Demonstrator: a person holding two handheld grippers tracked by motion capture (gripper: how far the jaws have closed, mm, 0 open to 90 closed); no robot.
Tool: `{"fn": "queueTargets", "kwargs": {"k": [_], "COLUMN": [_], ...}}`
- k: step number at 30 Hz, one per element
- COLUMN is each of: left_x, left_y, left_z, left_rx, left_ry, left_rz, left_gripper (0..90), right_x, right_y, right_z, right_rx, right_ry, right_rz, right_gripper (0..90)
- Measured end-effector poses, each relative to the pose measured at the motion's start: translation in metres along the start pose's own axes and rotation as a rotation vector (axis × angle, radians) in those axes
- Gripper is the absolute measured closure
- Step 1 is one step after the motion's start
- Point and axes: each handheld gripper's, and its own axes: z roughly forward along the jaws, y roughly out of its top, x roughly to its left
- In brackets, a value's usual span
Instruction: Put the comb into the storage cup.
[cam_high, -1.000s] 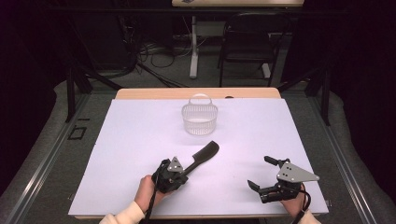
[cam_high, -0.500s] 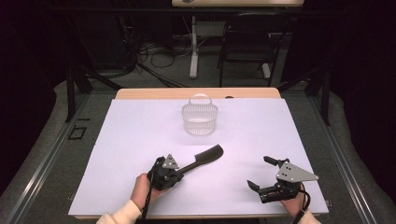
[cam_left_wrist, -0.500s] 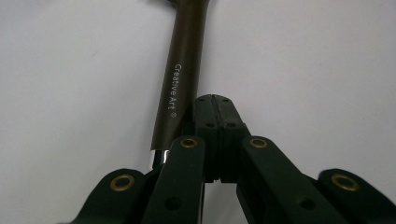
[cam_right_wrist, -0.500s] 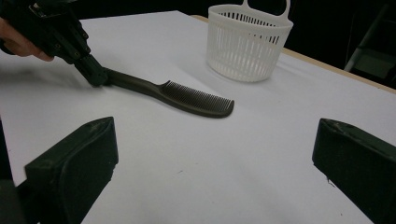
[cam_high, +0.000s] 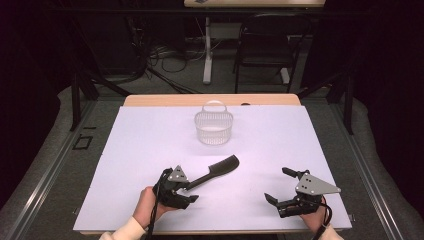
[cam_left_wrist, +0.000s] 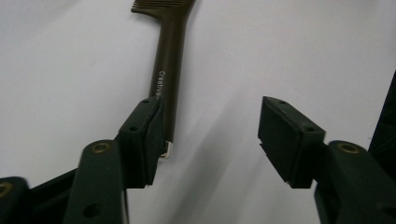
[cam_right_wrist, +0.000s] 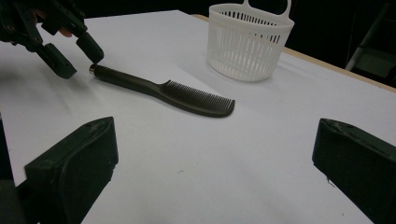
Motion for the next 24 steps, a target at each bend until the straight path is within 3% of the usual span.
{"fn": "queueTargets", "kwargs": {"k": [8, 14, 24], "left_x": [0.009, 0.014, 0.019], "left_y": [0.013, 0.023, 0.044], "left_z": [-0.012, -0.01, 0.002], "left_rx": [0.03, 0.06, 0.125], "left_ry": [0.059, 0.102, 0.124], "left_rz": [0.02, 0.03, 0.076], "left_gripper": [14.3, 2.3, 0.0], "right_x": [-0.001, -0.001, -0.001], "right_y": [0.0, 0.0, -0.001], "right_z": [0.001, 0.001, 0.001], "right_rx": [0.005, 0.006, 0.008], "right_ry": [0.002, 0.004, 0.005], "right_rz": [0.005, 0.004, 0.002], "right_gripper": [0.0, 0.0, 0.0]}}
